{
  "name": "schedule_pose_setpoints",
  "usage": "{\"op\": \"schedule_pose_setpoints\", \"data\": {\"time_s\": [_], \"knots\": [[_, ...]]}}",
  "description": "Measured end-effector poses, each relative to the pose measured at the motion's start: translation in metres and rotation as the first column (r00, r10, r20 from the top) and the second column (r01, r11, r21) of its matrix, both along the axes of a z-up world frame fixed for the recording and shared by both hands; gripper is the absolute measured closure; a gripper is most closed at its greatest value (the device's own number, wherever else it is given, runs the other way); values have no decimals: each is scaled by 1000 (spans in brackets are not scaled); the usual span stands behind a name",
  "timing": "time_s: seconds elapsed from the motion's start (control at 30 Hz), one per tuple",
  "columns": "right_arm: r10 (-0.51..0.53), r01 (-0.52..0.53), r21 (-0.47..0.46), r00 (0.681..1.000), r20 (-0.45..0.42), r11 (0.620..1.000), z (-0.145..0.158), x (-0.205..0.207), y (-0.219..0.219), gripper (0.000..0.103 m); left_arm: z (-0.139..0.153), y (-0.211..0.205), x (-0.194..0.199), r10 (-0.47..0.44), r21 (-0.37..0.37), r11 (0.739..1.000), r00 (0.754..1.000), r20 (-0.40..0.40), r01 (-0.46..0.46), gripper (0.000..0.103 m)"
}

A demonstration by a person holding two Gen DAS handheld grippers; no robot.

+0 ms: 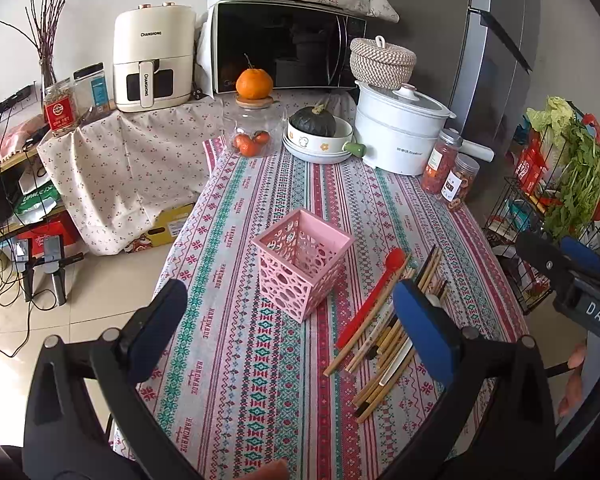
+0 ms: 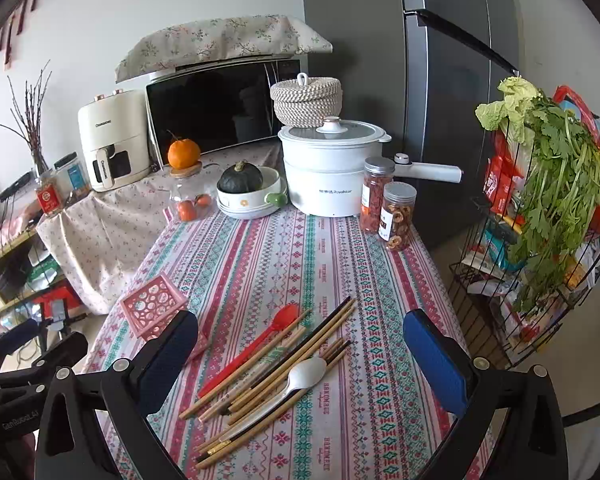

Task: Organize utensils

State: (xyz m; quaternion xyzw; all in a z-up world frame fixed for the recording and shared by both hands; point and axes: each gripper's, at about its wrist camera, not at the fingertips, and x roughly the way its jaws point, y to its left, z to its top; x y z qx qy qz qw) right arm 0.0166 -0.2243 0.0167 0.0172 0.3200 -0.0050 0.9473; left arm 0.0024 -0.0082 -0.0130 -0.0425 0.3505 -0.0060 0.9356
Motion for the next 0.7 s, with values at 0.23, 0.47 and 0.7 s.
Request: {"op": "schedule_pose_setpoints", "data": {"time_s": [0.23, 0.47, 0.7], "knots": [[-8, 8, 0, 1000, -7, 1000, -1, 0, -1, 0, 1, 1, 0, 2, -3, 1000, 1000, 4, -2, 1], [-12, 12, 3, 1000, -10, 1000, -2, 2, -3, 0, 1, 1, 0, 1, -3, 1000, 1000, 5, -1, 1], [-15, 15, 7, 1000, -13, 1000, -2, 2, -4, 0, 2, 1, 0, 1, -3, 1000, 1000, 4, -1, 1]]}}
